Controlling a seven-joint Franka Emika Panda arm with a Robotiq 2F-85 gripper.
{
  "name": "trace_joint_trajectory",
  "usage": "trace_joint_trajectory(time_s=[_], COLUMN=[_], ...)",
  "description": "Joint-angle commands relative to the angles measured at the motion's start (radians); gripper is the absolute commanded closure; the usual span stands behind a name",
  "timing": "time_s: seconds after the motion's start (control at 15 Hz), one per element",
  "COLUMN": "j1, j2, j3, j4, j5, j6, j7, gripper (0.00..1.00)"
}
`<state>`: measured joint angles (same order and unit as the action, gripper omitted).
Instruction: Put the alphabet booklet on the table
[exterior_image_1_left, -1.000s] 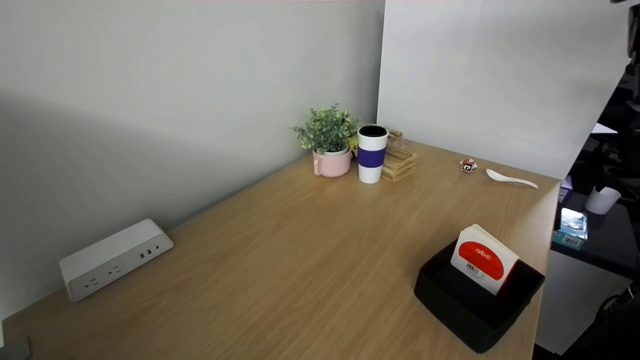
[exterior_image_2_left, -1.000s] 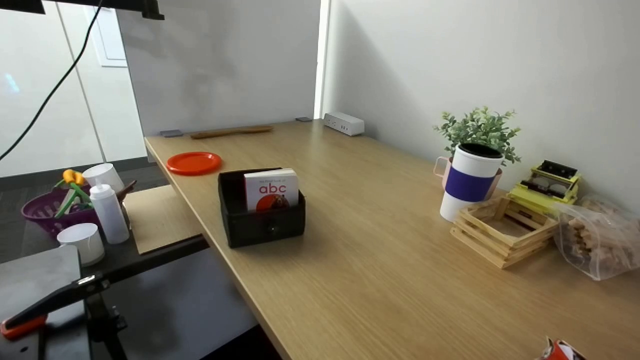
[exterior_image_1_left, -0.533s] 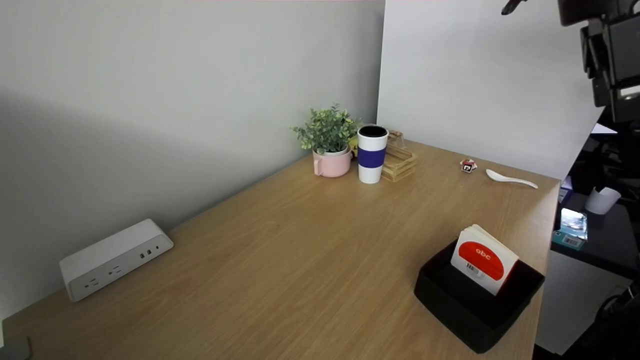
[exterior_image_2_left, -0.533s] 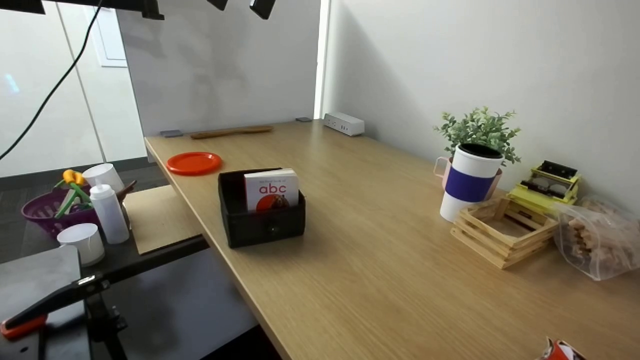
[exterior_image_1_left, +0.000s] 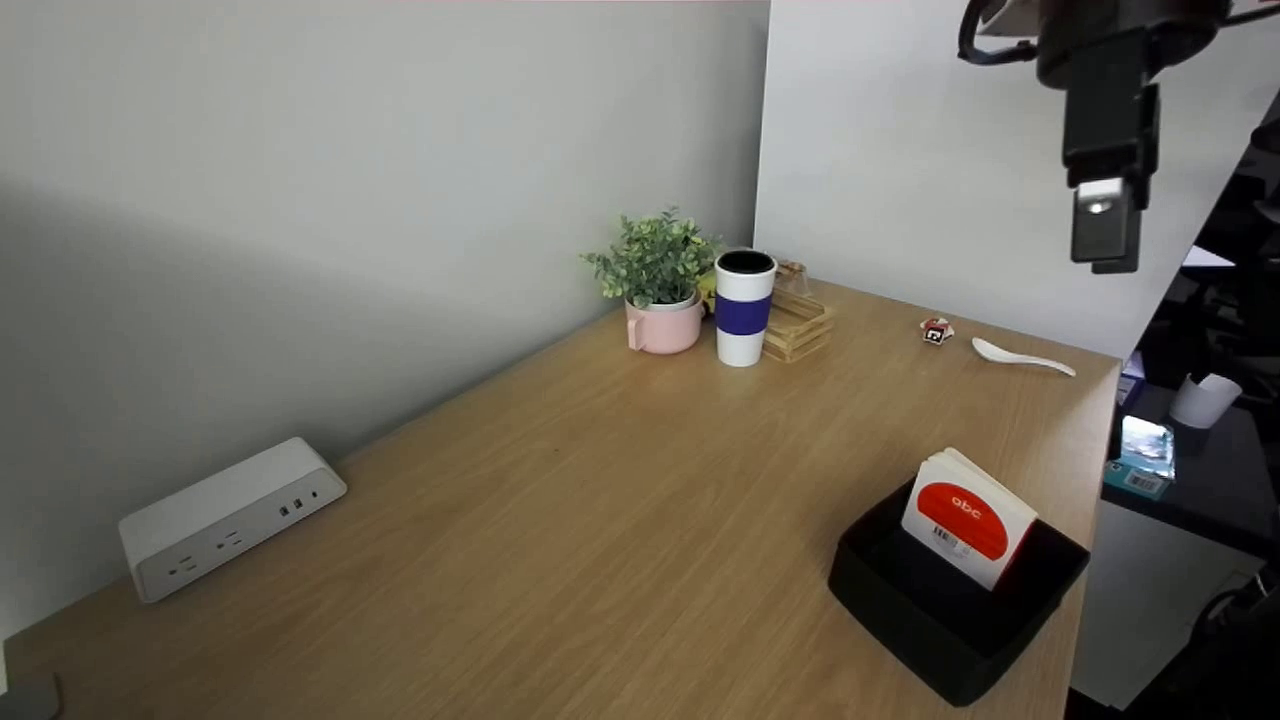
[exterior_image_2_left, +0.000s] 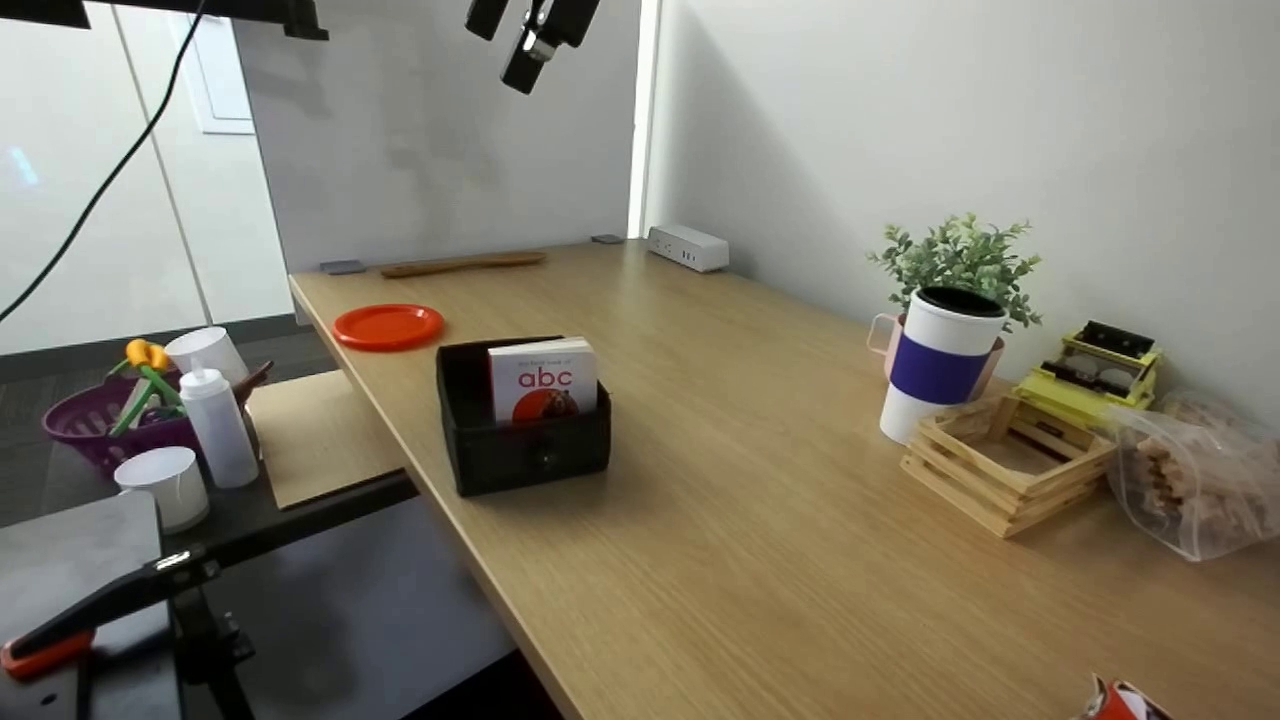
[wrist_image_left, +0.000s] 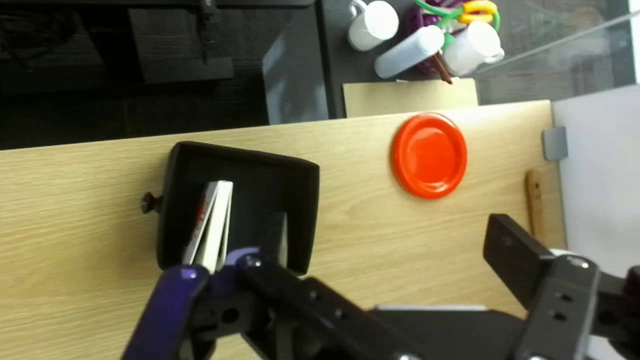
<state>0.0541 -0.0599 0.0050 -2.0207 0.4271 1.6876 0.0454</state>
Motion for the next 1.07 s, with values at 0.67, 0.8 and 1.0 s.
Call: trace_joint_trajectory(time_s=[0.67,0.8,1.0], j1=[-0.016,-0.016,-0.016], j2=[-0.017,-0.017,-0.018], j3=[0.009,0.009,0.009], j4=[-0.173,-0.174,-0.174], j5=[0.009,0.0,-0.001], j6=[0.221,0.208,0.203], j7=[0.268,0.259,0.257], gripper=[0.0,0.0,0.0])
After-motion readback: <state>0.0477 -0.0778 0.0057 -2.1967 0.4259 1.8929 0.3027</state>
